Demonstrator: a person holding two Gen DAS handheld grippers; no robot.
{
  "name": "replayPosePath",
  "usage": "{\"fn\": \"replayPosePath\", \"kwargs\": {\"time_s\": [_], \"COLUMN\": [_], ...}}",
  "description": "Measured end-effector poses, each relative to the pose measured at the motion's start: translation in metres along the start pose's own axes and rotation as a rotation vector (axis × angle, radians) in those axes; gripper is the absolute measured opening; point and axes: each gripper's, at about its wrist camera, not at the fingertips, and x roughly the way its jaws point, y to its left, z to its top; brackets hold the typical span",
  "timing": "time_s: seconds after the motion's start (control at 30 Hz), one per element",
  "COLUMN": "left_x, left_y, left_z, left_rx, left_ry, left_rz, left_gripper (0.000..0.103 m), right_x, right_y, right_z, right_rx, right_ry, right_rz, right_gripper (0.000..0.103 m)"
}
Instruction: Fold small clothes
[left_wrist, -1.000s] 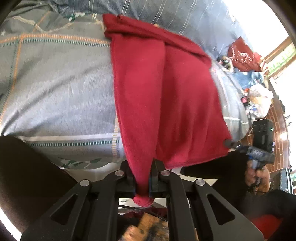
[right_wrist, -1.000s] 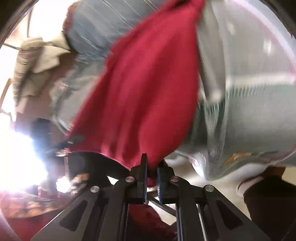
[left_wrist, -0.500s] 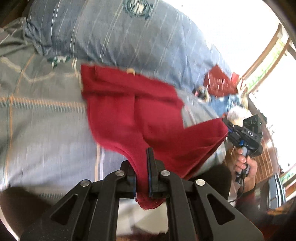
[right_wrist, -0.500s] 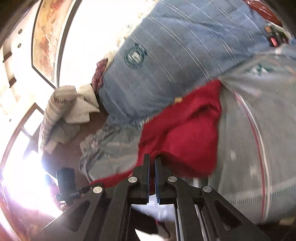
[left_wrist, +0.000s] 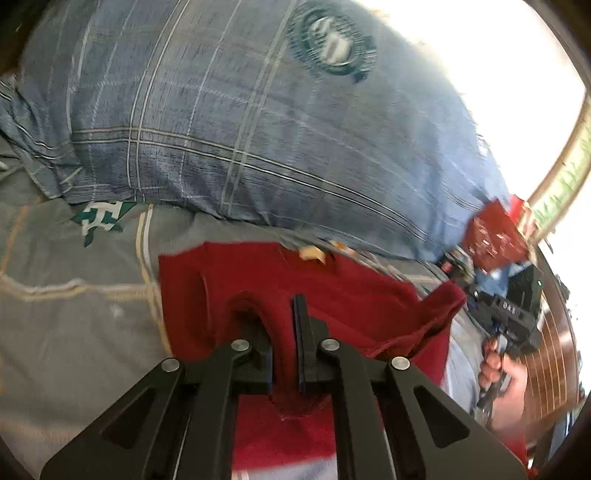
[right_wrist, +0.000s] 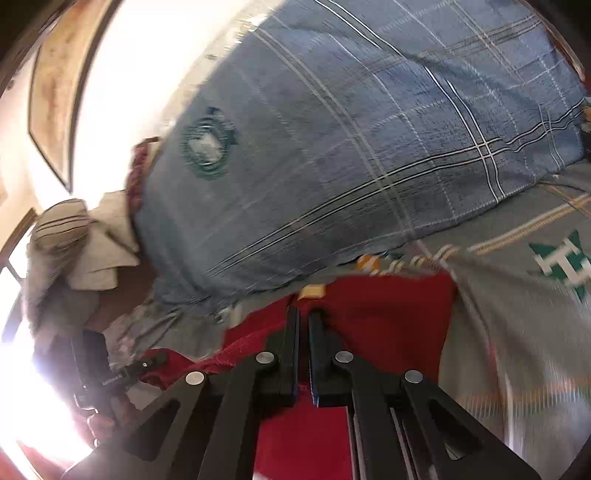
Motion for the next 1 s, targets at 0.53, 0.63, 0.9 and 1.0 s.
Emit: {"fn": "replayPosePath", "kwargs": {"time_s": [0.53, 0.63, 0.9, 1.0], "left_x": [0.034, 0.069, 0.110, 0.071], "left_y": [0.025, 0.013, 0.028, 0.029], "left_z": [0.018, 0.007, -0.005, -0.012], "left_rx": [-0.060, 0.006, 0.041, 0.007], "left_ry": [-0.039, 0.049, 0.183, 0.133], "left_rz": [0.006, 0.109, 0.284, 0.193], "left_gripper": [0.083, 0.083, 0.083, 0.083], "right_x": [0.019, 0.064, 0.111, 0.064], "right_y": [0.005, 0.019, -0.005, 0.005], "right_z": [0.001, -0.009, -0.012, -0.017], "right_rx": [-0.146, -0.221, -0.213, -0.190], "right_ry": [0.036, 0.119, 0.180, 0.165], "right_rz": [-0.109, -0.134, -0.340, -0.270], "right_gripper": [0.070, 0.057, 0.053, 0.062]}}
